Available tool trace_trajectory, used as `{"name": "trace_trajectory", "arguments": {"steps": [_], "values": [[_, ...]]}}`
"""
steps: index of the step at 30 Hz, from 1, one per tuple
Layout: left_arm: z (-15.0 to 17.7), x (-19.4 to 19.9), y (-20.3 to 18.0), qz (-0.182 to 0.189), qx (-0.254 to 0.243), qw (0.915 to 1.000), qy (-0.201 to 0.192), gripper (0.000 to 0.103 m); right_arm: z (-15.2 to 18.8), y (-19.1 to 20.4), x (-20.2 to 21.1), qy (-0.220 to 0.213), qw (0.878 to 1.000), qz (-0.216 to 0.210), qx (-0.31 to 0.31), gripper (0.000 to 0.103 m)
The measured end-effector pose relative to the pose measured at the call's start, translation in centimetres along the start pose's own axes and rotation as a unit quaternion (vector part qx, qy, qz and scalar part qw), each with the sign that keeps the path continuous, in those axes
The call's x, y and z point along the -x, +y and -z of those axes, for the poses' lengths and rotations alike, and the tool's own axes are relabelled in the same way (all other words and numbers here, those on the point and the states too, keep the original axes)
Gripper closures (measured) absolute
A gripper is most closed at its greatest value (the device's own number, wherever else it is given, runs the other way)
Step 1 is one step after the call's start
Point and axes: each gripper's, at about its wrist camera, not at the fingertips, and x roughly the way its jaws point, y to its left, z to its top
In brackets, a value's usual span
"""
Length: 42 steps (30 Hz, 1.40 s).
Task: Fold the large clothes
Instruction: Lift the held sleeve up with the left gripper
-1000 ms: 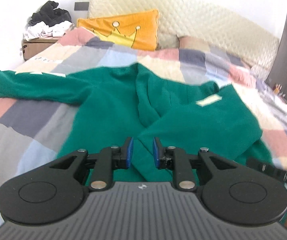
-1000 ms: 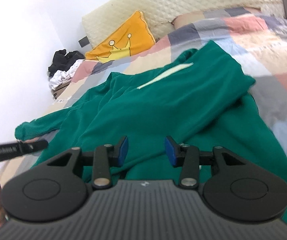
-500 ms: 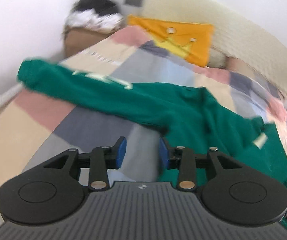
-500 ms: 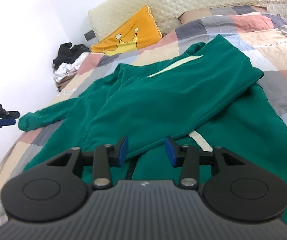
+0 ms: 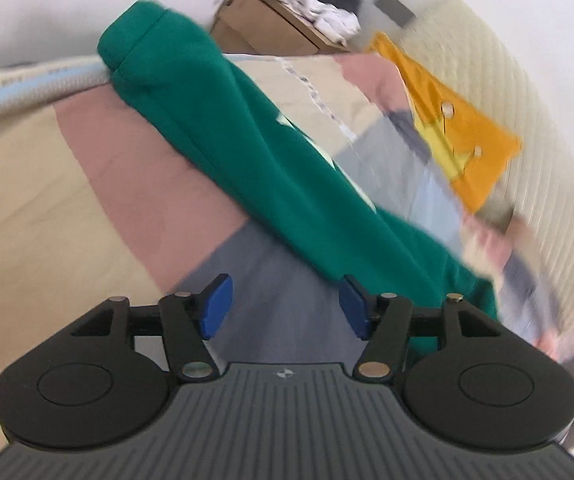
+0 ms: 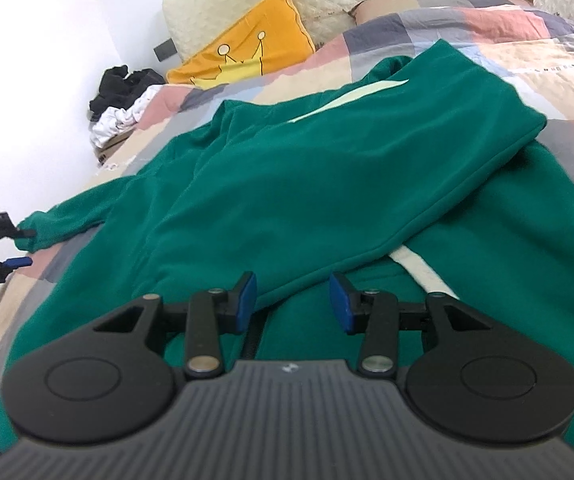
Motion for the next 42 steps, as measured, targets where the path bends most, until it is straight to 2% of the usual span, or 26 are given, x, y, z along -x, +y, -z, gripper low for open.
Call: {"name": "trace_trajectory", "arguments": {"steps": [4, 6, 8, 11, 15, 19, 21, 22, 23, 24, 26, 29, 31, 34, 39, 42], "values": [[-2.6, -3.3, 2.8, 0.019, 0.054, 0.9983, -0.011, 0.036, 0.1, 0.2, -1.1, 0.001, 1.0, 0.01, 0.004, 0.059], [-3.7, -5.1, 4.2, 0.03, 0.096, 0.9948, -0.017, 0.036, 0.1, 0.4, -1.4, 0.0, 1.0, 0.016, 0.005, 0.059], [-4.8, -6.5, 5.9, 0.041, 0.152, 0.9872, -0.022, 0.036, -0.2, 0.5, -1.6, -0.003, 1.0, 0.023, 0.001, 0.059], [-6.4, -8.1, 8.4, 0.062, 0.219, 0.9725, -0.05, 0.036, -1.3, -0.1, -2.2, -0.008, 0.999, 0.019, -0.042, 0.059], [-8.2, -9.4, 9.4, 0.062, 0.242, 0.9654, -0.075, 0.036, -1.7, -0.9, -3.2, -0.019, 0.997, 0.026, -0.066, 0.058], [-9.5, -10.7, 8.8, 0.027, 0.229, 0.9681, -0.098, 0.036, -1.6, -1.2, -4.0, -0.02, 0.996, 0.029, -0.076, 0.058], [-10.3, -11.5, 7.7, -0.001, 0.201, 0.9737, -0.107, 0.037, -1.7, -1.1, -4.1, -0.019, 0.997, 0.03, -0.071, 0.058], [-10.6, -11.8, 7.2, -0.019, 0.18, 0.9774, -0.109, 0.041, -1.6, -1.1, -4.0, -0.019, 0.997, 0.03, -0.071, 0.058], [-11.0, -12.1, 6.5, -0.042, 0.154, 0.9806, -0.113, 0.054, -1.7, -1.1, -4.0, -0.018, 0.997, 0.029, -0.074, 0.059], [-11.3, -12.3, 6.0, -0.066, 0.135, 0.9817, -0.117, 0.06, -1.7, -1.2, -3.9, -0.015, 0.997, 0.027, -0.077, 0.059], [-11.9, -12.8, 5.1, -0.097, 0.106, 0.9829, -0.115, 0.089, -2.0, -1.2, -3.8, -0.011, 0.997, 0.027, -0.073, 0.058], [-12.6, -12.6, 2.6, -0.117, 0.024, 0.9855, -0.12, 0.094, -2.7, -0.7, -3.9, -0.003, 0.998, 0.043, -0.052, 0.058], [-12.9, -11.9, 0.9, -0.129, -0.012, 0.9849, -0.115, 0.094, -3.1, -0.6, -3.9, -0.003, 0.998, 0.039, -0.057, 0.058], [-13.2, -9.5, -2.7, -0.138, -0.065, 0.9803, -0.126, 0.095, -3.5, -0.5, -4.0, -0.005, 0.998, 0.039, -0.048, 0.058], [-14.6, -5.8, -11.1, -0.132, -0.174, 0.9648, -0.145, 0.095, -3.8, -0.5, -3.4, -0.006, 0.998, 0.037, -0.051, 0.058], [-14.5, -3.6, -16.9, -0.123, -0.24, 0.9496, -0.16, 0.095, -4.2, -0.6, -2.5, -0.013, 0.998, 0.038, -0.051, 0.058]]}}
